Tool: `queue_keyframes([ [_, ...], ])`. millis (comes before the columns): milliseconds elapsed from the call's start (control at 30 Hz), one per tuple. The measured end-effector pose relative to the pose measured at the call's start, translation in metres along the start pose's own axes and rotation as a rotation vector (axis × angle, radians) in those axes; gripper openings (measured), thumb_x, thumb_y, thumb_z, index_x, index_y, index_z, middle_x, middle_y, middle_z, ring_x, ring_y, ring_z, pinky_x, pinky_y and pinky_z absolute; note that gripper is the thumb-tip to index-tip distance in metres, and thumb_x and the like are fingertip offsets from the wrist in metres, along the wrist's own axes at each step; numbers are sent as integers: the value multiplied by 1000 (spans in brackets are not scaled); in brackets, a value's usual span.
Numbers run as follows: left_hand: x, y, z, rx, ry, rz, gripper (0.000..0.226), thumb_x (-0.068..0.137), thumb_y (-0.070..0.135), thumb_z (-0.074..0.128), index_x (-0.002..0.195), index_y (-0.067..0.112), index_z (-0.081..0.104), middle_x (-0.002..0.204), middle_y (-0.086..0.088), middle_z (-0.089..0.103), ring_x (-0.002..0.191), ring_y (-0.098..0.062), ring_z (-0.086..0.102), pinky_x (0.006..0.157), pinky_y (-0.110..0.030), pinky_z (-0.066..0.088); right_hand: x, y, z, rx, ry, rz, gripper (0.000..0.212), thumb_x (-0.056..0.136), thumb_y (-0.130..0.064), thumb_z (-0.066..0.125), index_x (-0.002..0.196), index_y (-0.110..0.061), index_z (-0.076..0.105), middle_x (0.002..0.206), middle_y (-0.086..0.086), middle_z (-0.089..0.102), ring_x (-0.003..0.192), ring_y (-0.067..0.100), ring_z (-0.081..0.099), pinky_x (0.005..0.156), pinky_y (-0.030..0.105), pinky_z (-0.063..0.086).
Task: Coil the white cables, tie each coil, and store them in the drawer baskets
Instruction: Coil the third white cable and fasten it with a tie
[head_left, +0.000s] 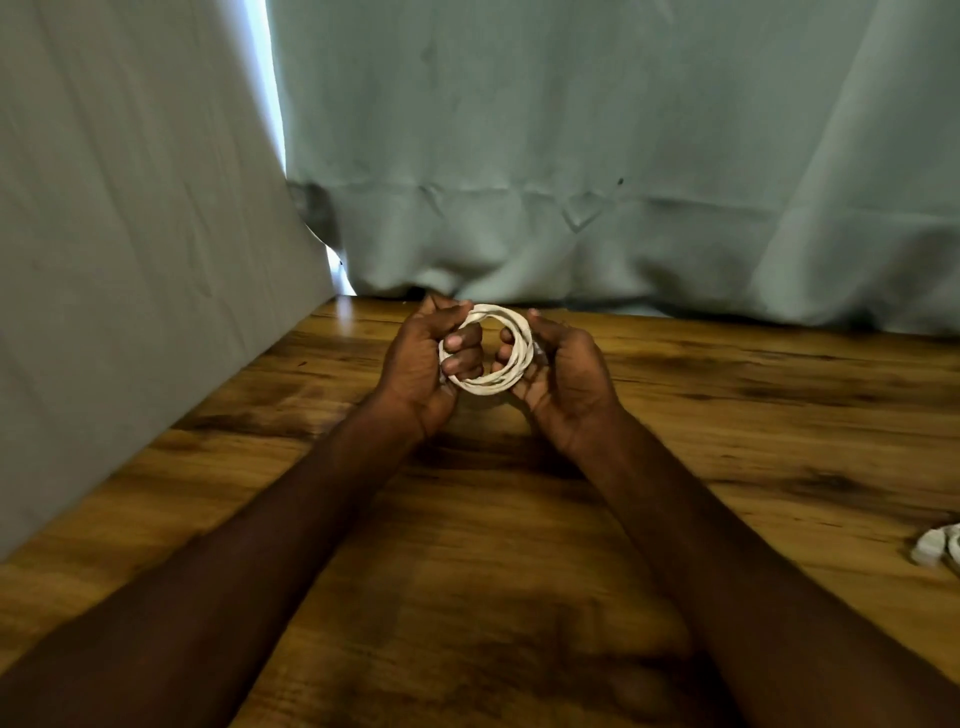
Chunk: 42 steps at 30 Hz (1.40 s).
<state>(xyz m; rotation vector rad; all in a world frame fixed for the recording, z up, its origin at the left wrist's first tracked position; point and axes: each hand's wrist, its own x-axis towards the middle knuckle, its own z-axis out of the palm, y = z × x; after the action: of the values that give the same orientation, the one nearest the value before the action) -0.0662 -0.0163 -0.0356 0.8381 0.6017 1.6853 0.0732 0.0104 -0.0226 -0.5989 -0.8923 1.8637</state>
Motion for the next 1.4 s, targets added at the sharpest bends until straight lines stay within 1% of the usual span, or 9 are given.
queue_keyframes([
  [133, -7, 8, 4, 126, 47, 66, 25, 104, 5, 41, 83, 20, 40, 50, 3, 36, 32, -5, 29, 39, -14, 23, -2, -10, -3, -435, -25, -173, 18, 100, -6, 55, 105, -7, 72, 70, 5, 71, 49, 8, 63, 48, 16, 46],
  [233, -6, 9, -1, 166, 49, 66, 24, 103, 5, 44, 84, 20, 42, 52, 1, 37, 33, -6, 29, 43, -19, 20, -2, -7, -1, -584, -65, -168, 32, 107, -33, 52, 87, -17, 72, 66, 2, 69, 54, 11, 59, 55, 23, 39],
  [533, -6, 5, 5, 10, -110, -76, 31, 105, 10, 41, 77, 21, 43, 56, 1, 37, 35, -8, 32, 46, -18, 28, 6, -1, 0, -387, 23, -120, 35, 110, -30, 46, 86, -9, 61, 48, -5, 44, 45, 11, 41, 50, 21, 34],
  [667, -13, 6, 19, -148, -131, -145, 32, 102, 11, 41, 72, 20, 41, 50, 1, 32, 29, -7, 29, 44, -20, 48, 3, 1, 2, -190, -7, -29, 36, 110, -32, 45, 83, -11, 56, 45, -6, 40, 39, 8, 39, 49, 23, 36],
  [867, -15, 11, 24, 72, -197, -107, 21, 98, 16, 48, 79, 11, 54, 51, -2, 42, 39, -18, 47, 56, -28, 44, -6, -8, -2, -501, -100, -414, 38, 111, -15, 41, 81, -5, 62, 51, -2, 64, 38, 9, 55, 44, 20, 45],
  [1000, -18, 2, 36, 152, -241, -147, 24, 96, 14, 49, 103, -3, 65, 62, -11, 57, 59, -32, 65, 68, -39, 54, 2, -14, -23, -702, -58, -536, 43, 103, -40, 51, 78, -8, 64, 66, 21, 68, 47, 23, 52, 53, 52, 49],
  [1133, -5, -7, 53, 223, -258, -127, 28, 108, 18, 40, 87, 9, 56, 60, -3, 49, 44, -15, 48, 58, -32, 50, 5, -27, -36, -816, 12, -644, 36, 102, -34, 52, 74, -15, 62, 69, 11, 66, 62, 18, 59, 62, 44, 48],
  [1300, 24, -28, 80, 256, -139, -153, 31, 106, 19, 51, 77, 21, 40, 56, 3, 38, 38, -7, 29, 52, -28, 36, 13, -43, -59, -773, 115, -695, 41, 102, -34, 50, 79, -1, 60, 71, 20, 64, 65, 21, 55, 61, 46, 48],
  [1400, 38, -48, 90, 286, -87, -116, 33, 103, 16, 57, 77, 22, 38, 55, 2, 33, 36, -6, 26, 46, -26, 33, 16, -50, -71, -785, 178, -674, 39, 103, -31, 49, 76, -4, 59, 68, 10, 61, 64, 19, 54, 61, 40, 44],
])
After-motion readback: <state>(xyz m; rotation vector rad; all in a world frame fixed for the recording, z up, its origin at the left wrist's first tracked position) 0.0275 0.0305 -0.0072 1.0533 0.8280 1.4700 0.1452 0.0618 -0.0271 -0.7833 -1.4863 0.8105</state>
